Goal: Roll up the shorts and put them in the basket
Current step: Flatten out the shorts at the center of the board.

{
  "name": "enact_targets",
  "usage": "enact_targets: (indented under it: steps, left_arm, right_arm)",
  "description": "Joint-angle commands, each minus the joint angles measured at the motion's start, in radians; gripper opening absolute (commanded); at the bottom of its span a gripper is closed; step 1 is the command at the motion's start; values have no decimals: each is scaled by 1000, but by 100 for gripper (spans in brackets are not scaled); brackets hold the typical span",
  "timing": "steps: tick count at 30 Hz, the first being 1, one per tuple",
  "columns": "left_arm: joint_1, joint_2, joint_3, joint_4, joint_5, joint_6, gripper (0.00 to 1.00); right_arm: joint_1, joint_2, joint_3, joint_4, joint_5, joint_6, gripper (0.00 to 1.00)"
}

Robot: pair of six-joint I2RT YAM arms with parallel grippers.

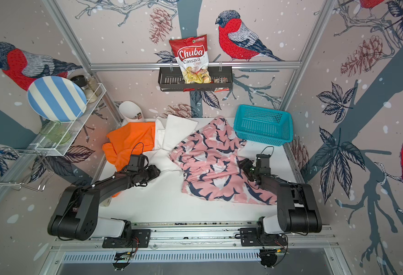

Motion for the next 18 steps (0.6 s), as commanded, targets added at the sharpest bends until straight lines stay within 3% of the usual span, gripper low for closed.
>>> enact_targets:
  steps: [1,5,9,13,18]
  left_arm:
    - [24,21,-1,-38,-19,10,53]
    - [50,18,27,-52,-32,4,51]
    - [24,-51,116,-143,-77,8,51]
    - [-77,-70,243,-231,-96,1,51]
    - [-208,68,353,-177,-33,-42,50]
  right_arm:
    - [-83,-85,25,-286,137,-63,72]
    - [-28,-226,120,-389,252,-76,72]
    - [164,-284,200,-383,256,-117,73]
    - [346,-215,285,-391,222,-138,74]
    - [427,-118,318,-403,218,-137,73]
